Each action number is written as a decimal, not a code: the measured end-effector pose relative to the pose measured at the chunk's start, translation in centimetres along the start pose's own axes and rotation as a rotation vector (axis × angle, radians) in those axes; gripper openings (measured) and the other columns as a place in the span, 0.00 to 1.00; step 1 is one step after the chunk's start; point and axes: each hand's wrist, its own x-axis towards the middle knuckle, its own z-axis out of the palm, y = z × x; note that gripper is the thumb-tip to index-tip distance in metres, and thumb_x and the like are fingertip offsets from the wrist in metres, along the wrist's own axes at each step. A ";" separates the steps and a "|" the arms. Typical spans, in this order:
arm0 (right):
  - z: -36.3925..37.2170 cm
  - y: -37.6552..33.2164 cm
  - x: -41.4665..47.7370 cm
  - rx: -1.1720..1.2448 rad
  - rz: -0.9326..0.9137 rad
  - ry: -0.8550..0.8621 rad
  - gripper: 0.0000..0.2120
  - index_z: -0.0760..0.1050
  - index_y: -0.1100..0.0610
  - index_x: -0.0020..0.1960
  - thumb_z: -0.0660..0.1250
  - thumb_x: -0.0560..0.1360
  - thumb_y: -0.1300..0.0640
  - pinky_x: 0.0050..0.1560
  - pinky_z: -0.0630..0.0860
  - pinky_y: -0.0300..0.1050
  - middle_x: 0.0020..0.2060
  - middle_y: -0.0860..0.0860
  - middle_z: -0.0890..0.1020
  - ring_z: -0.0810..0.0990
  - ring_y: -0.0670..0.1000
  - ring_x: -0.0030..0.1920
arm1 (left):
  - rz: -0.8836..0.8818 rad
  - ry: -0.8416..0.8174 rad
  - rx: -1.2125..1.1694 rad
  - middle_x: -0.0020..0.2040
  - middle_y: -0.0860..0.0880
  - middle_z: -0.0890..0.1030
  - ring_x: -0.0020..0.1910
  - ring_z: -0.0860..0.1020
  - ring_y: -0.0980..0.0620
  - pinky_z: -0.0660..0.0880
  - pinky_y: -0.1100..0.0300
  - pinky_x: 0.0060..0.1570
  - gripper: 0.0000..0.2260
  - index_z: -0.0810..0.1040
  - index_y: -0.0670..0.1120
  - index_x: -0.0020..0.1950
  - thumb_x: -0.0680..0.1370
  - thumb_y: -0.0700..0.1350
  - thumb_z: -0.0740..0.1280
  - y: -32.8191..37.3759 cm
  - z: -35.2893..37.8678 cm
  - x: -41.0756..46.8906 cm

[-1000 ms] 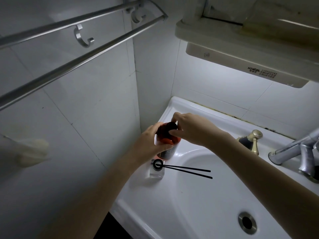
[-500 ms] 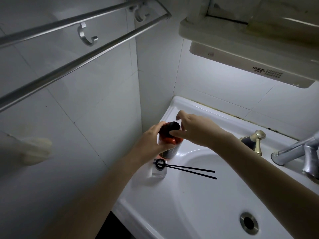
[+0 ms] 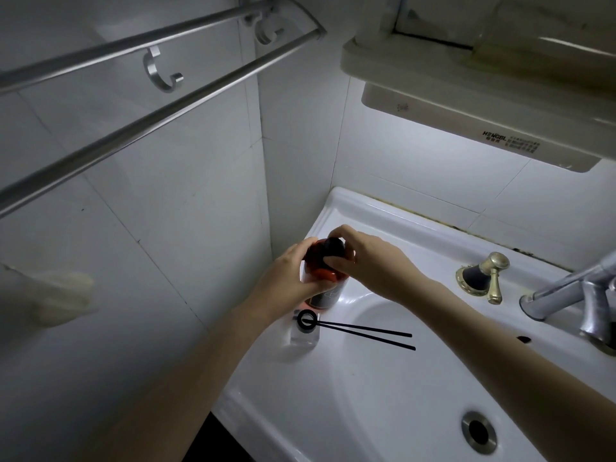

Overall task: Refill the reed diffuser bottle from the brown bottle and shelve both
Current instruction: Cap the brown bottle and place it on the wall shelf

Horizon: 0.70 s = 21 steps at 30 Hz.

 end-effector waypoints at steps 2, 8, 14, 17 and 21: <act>0.4 0.6 -0.5 0.075 0.020 -0.021 0.19 0.65 0.49 0.61 0.60 0.74 0.43 0.35 0.64 0.37 0.42 0.42 0.72 0.71 0.47 0.39 | 0.003 -0.007 -0.009 0.60 0.51 0.76 0.60 0.73 0.54 0.71 0.53 0.60 0.27 0.67 0.52 0.65 0.68 0.51 0.72 -0.1 0.0 0.0; 1.9 2.9 -2.2 0.334 0.142 -0.057 0.26 0.62 0.52 0.68 0.60 0.73 0.41 0.42 0.67 0.34 0.47 0.45 0.73 0.72 0.39 0.42 | -0.025 -0.028 0.010 0.67 0.50 0.71 0.65 0.69 0.52 0.66 0.56 0.64 0.34 0.60 0.52 0.70 0.68 0.50 0.73 -1.1 0.3 0.0; 3.8 4.4 -2.7 0.382 0.148 -0.201 0.30 0.59 0.51 0.69 0.65 0.72 0.44 0.47 0.71 0.33 0.57 0.47 0.69 0.74 0.44 0.49 | -0.123 -0.071 -0.011 0.69 0.51 0.67 0.66 0.68 0.53 0.64 0.58 0.63 0.41 0.52 0.53 0.73 0.67 0.52 0.73 -2.1 0.3 -0.1; 4.7 4.0 -2.3 0.498 0.076 -0.183 0.27 0.61 0.41 0.62 0.71 0.69 0.50 0.46 0.68 0.23 0.55 0.39 0.69 0.71 0.37 0.52 | -0.135 -0.084 -0.012 0.68 0.51 0.69 0.66 0.68 0.52 0.66 0.52 0.66 0.39 0.56 0.53 0.72 0.67 0.52 0.73 -2.2 0.3 -0.1; 5.3 2.8 -1.6 0.698 -0.041 -0.116 0.31 0.67 0.38 0.59 0.74 0.66 0.63 0.51 0.68 0.25 0.54 0.32 0.75 0.73 0.32 0.54 | -0.159 -0.073 -0.033 0.66 0.52 0.71 0.65 0.69 0.54 0.68 0.53 0.64 0.36 0.59 0.54 0.70 0.67 0.52 0.73 -2.4 0.3 -0.4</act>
